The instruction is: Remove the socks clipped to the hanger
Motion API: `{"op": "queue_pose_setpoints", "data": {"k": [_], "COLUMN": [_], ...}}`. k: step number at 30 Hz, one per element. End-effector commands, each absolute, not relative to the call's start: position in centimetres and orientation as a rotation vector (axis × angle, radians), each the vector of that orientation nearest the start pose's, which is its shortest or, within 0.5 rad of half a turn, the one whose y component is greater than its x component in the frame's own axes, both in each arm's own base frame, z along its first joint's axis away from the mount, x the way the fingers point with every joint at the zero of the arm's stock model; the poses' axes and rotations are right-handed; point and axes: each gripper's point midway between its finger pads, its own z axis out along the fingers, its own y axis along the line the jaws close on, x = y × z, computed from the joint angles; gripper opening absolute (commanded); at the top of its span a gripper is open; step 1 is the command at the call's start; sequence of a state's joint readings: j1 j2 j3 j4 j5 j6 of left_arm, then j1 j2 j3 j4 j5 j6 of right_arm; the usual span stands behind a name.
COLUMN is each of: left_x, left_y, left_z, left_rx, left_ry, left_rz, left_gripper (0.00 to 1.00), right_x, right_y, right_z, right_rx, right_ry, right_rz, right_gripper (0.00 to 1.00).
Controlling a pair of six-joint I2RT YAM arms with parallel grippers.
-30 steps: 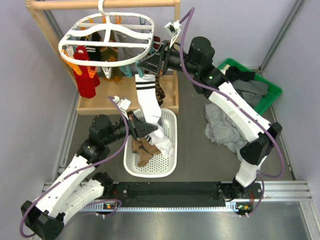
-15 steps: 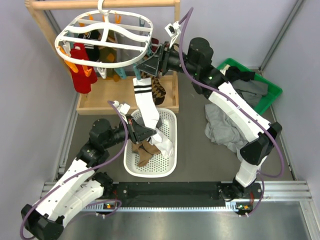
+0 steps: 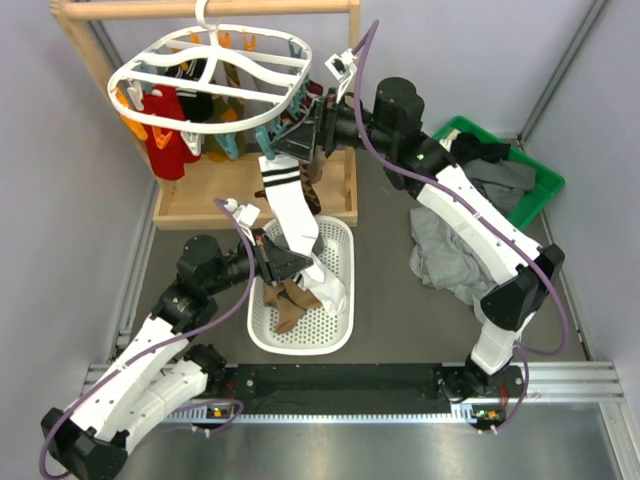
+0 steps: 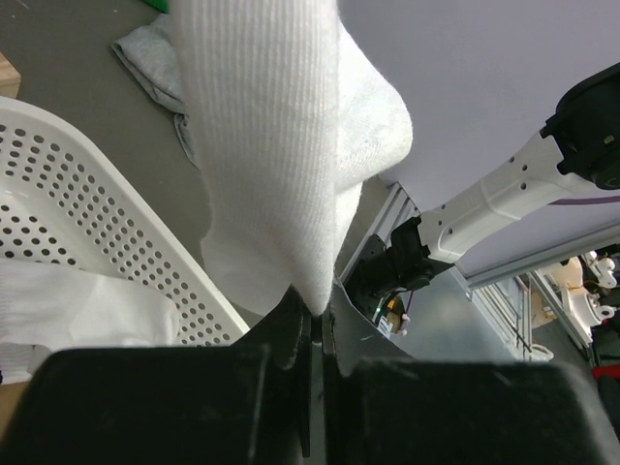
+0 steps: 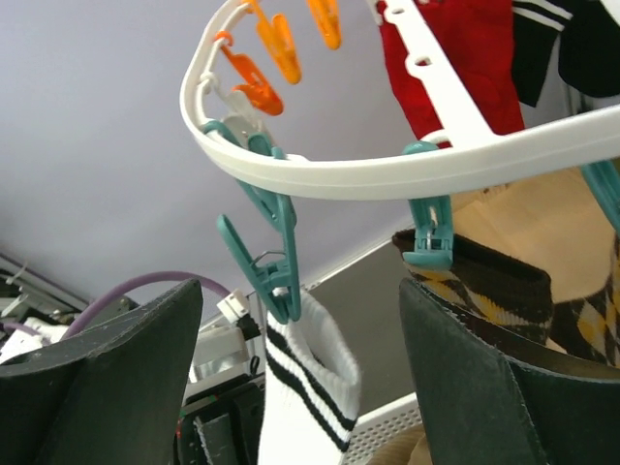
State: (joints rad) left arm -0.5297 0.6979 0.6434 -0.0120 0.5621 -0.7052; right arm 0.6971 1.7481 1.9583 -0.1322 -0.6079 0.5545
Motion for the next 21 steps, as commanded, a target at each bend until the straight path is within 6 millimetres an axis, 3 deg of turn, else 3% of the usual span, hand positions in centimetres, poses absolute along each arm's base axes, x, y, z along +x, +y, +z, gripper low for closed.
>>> {"op": "queue_pose_setpoints", "data": {"k": [1, 21], "left_x": [17.3, 17.5], "left_y": [-24.0, -24.5], "left_z": [30.7, 31.7], "left_rx": [0.359, 0.387], "left_ry": [1.737, 1.731], "left_rz": [-1.389, -1.410], "left_gripper": [0.00, 0.00], "right_x": [29.2, 29.9], "right_y": [41.1, 42.7], "right_z": [50.6, 51.0], "right_rx": [-0.752, -0.724], "right_ry": [1.368, 1.333], "right_rz": [1.483, 1.436], "right_gripper": [0.82, 0.82]}}
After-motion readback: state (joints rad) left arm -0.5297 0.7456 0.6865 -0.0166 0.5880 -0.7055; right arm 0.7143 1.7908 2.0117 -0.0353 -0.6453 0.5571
